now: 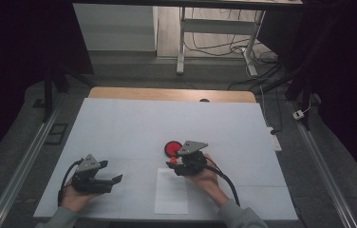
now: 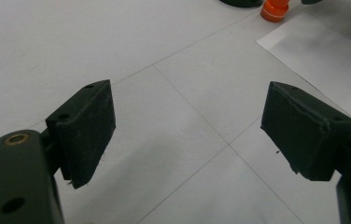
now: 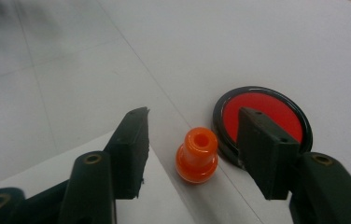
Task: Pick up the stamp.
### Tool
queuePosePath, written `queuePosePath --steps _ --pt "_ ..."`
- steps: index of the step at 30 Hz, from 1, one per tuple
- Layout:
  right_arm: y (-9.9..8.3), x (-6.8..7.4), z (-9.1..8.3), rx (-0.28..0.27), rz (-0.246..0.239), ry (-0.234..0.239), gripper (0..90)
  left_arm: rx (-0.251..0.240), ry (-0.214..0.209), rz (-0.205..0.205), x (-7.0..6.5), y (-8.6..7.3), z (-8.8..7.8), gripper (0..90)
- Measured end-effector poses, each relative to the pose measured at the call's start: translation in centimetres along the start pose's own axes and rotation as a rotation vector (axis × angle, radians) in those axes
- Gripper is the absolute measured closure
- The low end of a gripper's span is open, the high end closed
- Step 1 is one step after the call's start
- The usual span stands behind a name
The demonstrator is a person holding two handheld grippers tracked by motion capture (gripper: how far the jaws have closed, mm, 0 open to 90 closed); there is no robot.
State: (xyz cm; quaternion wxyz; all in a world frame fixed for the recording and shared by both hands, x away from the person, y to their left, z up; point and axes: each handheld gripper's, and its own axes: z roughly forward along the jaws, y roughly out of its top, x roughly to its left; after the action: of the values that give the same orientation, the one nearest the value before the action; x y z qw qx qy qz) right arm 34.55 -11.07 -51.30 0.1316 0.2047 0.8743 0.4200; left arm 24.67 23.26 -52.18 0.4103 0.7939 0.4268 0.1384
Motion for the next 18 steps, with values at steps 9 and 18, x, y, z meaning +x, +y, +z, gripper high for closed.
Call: queuePosePath --steps 9,18 --pt "-0.26 0.04 0.45 0.001 -0.014 -0.025 56.4 0.004 -0.002 -0.004 0.06 -0.03 0.04 17.6" --pt "-0.41 0.16 0.78 0.008 -0.031 -0.035 61.2 0.005 -0.001 -0.008 0.18 -0.12 0.02 17.6"
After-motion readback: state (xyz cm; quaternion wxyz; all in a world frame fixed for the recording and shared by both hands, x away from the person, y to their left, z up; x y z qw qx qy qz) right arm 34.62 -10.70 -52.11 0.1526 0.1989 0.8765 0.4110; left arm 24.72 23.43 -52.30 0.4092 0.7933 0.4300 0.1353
